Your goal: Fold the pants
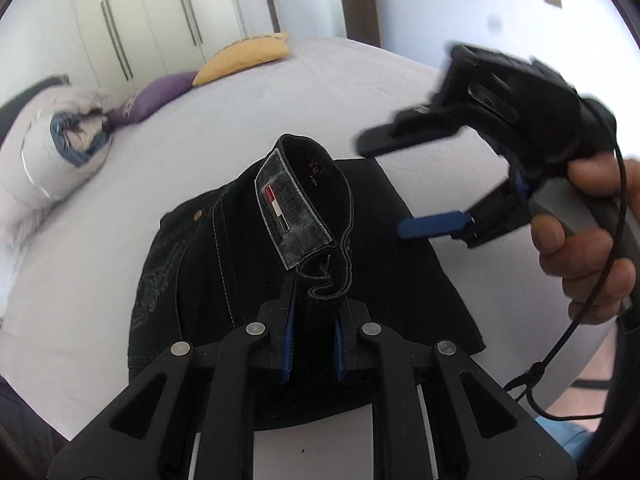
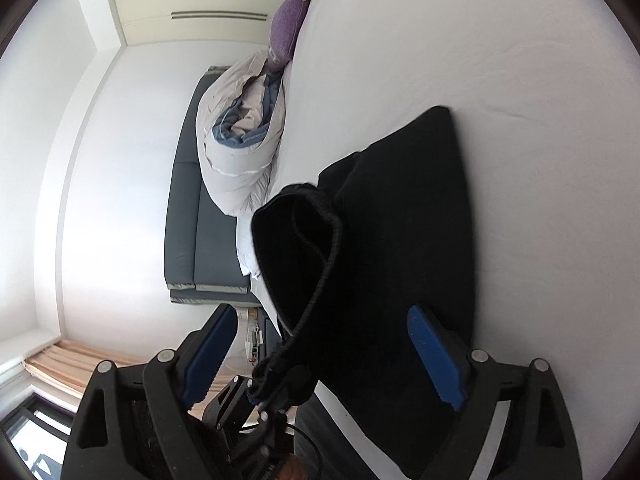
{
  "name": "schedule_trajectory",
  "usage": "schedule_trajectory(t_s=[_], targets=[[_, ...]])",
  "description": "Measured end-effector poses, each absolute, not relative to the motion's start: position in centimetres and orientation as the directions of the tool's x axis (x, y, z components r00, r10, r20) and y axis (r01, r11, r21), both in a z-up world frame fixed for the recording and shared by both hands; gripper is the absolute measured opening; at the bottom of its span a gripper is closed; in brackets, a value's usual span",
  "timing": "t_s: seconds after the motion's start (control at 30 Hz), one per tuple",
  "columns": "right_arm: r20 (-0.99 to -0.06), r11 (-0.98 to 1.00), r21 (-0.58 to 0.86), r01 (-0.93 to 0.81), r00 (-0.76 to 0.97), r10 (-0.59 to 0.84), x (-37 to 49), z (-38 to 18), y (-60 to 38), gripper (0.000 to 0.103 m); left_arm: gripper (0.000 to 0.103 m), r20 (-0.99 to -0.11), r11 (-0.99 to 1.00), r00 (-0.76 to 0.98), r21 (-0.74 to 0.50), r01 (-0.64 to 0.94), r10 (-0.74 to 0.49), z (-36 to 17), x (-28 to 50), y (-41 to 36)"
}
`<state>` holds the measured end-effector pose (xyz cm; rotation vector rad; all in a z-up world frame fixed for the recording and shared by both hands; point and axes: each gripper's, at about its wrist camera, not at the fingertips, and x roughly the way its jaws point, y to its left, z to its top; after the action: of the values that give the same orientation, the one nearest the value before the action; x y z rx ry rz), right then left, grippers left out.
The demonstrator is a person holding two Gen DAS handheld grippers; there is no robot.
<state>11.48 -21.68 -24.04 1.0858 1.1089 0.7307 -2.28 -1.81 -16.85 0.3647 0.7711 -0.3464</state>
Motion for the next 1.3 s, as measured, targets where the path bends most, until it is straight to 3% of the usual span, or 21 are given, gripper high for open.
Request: schedule_trajectory(t_s=[0.27,0.33,0.4,0.5,0.57,0.8,1.3], targets=[[-0.44,0.448,0.894,0.006,0.197,0.876,14.0,-22.7,-18.1,0.089,0.013,-0.688,0.823,0.718,0.344,0.452,-0.107,-18.4,-5.2,-3.0],[-0.438,0.445,0.895,0.001,0.189,0.879,14.5,-23.1,-17.6,0.077,0.013,-0.678,0.805,0.729,0.378,0.457,-0.096,-18.6,-5.7,-3.3],[-0.45,0.462,0.887,-0.026,0.185,0.874,14.7,-23.2,-17.3,0.043,0.013,-0.666,0.789,0.741,0.408,0.459,-0.087,-18.7,-6.1,-3.5],[-0.474,0.491,0.87,-0.038,0.203,0.857,14.6,-23.4,-17.3,0.026,0.013,-0.661,0.771,0.746,0.431,0.469,-0.085,-19.0,-6.6,-4.1],[-0.483,0.508,0.859,-0.06,0.231,0.845,14.1,-23.1,-17.7,0.021,0.013,-0.66,0.762,0.745,0.434,0.48,-0.093,-19.1,-6.9,-4.5],[-0.45,0.496,0.863,-0.096,0.302,0.84,12.4,-22.8,-20.8,0.019,0.013,-0.647,0.724,0.75,0.453,0.52,-0.133,-19.3,-8.6,-7.1],[-0.467,0.511,0.858,-0.045,0.343,0.815,12.3,-25.3,-22.6,0.018,0.013,-0.69,0.703,0.715,0.453,0.549,-0.113,-22.5,-6.8,-9.8]])
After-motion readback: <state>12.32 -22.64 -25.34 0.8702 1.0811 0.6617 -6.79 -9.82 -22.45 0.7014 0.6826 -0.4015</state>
